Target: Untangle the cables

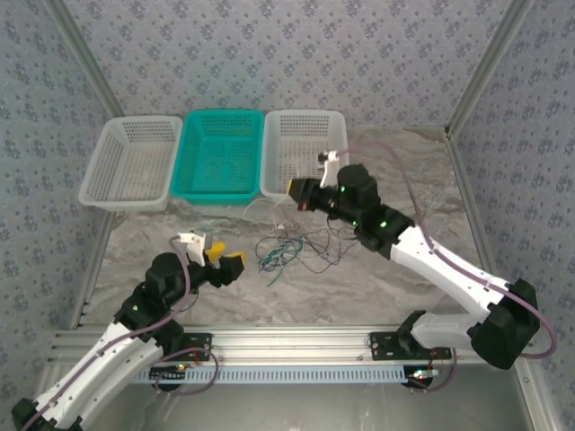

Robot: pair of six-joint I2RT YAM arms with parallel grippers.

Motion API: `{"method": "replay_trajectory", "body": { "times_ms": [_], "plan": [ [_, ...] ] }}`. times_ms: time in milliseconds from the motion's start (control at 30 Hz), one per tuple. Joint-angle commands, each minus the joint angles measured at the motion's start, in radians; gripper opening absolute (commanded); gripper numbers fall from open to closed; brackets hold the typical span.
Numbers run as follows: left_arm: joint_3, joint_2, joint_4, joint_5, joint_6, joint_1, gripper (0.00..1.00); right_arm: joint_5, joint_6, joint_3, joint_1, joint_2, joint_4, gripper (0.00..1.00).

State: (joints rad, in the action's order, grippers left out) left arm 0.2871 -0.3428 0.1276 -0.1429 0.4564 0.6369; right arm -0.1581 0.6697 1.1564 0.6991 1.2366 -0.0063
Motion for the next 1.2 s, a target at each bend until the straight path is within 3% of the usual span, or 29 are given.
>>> {"method": "replay_trajectory", "body": {
  "times_ms": [0, 233, 633, 700, 800, 900, 1067, 1167],
  "plan": [
    [0.064, 0.005, -0.017, -0.043, -0.028, 0.005, 0.83, -0.004, -0.109, 0.205, -0.052, 0.031, -0.083, 0.00],
    [0.123, 0.020, 0.061, -0.035, -0.024, 0.007, 0.84, -0.026, -0.185, 0.456, -0.170, 0.231, -0.149, 0.00],
    [0.241, -0.076, 0.275, 0.044, 0.052, 0.007, 0.86, -0.006, -0.253, 0.516, -0.218, 0.665, -0.265, 0.03],
    [0.260, -0.125, 0.329, 0.124, 0.124, 0.007, 0.86, -0.012, -0.242, 0.512, -0.226, 0.686, -0.286, 0.16],
    [0.295, -0.222, 0.402, 0.218, 0.214, 0.007, 0.86, 0.017, -0.233, 0.514, -0.237, 0.652, -0.337, 0.56],
    [0.331, -0.317, 0.425, 0.237, 0.257, 0.007, 0.84, 0.082, -0.257, 0.506, -0.239, 0.562, -0.403, 0.80],
    [0.347, -0.397, 0.363, 0.158, 0.225, 0.010, 0.77, 0.026, -0.292, 0.391, -0.231, 0.361, -0.434, 0.84],
    [0.337, -0.444, 0.287, 0.081, 0.168, 0.024, 0.77, 0.084, -0.284, 0.213, -0.178, 0.184, -0.391, 0.83]
  ]
}}
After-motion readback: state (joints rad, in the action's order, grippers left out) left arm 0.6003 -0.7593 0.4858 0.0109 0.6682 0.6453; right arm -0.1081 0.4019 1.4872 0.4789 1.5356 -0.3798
